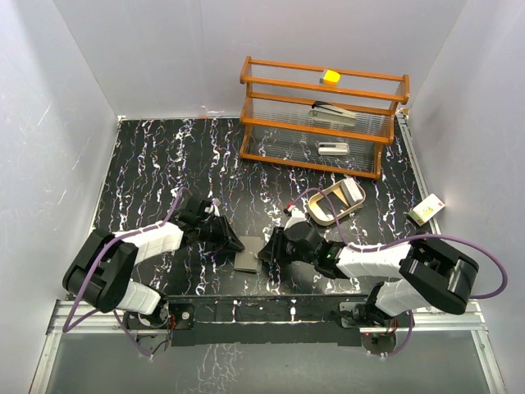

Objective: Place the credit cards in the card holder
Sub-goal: Close the card holder at the center of the board.

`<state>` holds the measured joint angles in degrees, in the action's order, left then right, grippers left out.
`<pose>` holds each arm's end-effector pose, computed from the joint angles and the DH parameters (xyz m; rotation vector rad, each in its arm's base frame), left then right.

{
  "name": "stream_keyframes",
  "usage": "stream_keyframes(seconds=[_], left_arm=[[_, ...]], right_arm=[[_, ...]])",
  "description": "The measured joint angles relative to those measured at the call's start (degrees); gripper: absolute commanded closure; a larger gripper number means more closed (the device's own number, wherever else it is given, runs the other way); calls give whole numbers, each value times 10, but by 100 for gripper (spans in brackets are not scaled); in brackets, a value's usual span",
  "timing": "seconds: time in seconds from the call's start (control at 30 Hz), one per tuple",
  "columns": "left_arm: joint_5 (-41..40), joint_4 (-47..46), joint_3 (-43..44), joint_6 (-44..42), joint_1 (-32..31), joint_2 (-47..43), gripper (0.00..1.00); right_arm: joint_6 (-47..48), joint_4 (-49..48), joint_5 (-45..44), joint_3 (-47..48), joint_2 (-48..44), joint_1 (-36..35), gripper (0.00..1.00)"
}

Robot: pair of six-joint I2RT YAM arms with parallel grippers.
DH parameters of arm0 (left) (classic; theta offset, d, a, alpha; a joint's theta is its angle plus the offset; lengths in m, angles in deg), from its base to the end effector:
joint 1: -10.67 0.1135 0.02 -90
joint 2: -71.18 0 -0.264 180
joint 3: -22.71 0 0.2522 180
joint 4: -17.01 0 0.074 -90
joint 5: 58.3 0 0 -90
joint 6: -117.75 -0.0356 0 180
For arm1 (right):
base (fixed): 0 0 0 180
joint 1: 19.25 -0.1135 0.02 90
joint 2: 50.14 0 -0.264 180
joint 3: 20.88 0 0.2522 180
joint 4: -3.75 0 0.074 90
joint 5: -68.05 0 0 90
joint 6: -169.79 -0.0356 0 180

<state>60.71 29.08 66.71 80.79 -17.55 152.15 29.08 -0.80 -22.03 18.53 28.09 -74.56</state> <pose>0.2112 -0.1329 0.1432 -0.3224 2.6673 -1.1755 0.1442 0.2082 0.1521 -0.0942 2.3664 0.9991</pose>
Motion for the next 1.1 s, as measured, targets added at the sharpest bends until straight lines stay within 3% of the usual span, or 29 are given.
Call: stream_keyframes(seconds=[0.73, 1.1], left_arm=[[27, -36, 0, 5, 0, 36, 82], [33, -43, -3, 8, 3, 41, 83]], right_arm=[[-1, -16, -5, 10, 60, -19, 85], [13, 38, -2, 41, 65, -19, 82]])
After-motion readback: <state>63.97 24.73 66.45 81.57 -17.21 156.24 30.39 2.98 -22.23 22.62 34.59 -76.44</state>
